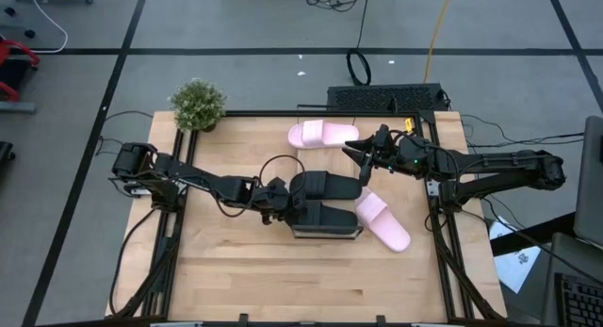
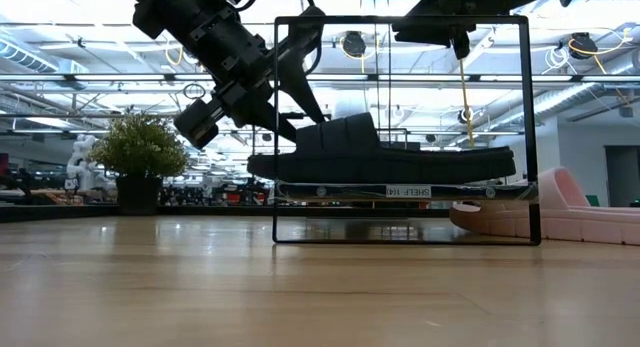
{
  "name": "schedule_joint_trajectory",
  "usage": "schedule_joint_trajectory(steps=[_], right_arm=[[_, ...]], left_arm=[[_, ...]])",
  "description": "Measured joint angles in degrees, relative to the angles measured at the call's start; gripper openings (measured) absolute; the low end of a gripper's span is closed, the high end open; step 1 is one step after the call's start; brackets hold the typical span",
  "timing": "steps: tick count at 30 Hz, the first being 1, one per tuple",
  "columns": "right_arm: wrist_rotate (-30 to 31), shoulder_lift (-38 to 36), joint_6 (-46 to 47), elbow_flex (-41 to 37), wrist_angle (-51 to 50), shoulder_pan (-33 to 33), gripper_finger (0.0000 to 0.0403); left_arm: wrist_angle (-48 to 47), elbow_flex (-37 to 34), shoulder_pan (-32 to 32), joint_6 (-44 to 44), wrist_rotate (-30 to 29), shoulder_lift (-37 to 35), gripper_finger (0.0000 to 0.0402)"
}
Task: Pick and place slides into the shelf
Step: Put the black slipper on the shelf
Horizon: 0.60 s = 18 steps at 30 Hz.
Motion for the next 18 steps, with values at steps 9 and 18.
schedule_joint_trajectory(steps=[9, 18], right_arm=[[0.0, 0.01, 0.01, 0.0, 0.01, 0.0, 0.0095], [0.0, 0.0, 0.02, 0.0, -0.01, 0.0, 0.0095]], left_arm=[[-0.21, 0.0, 0.0, 0.8, -0.86, -0.02, 0.0115], [-0.47, 0.02, 0.0, 1.58, -1.25, -0.02, 0.0115]])
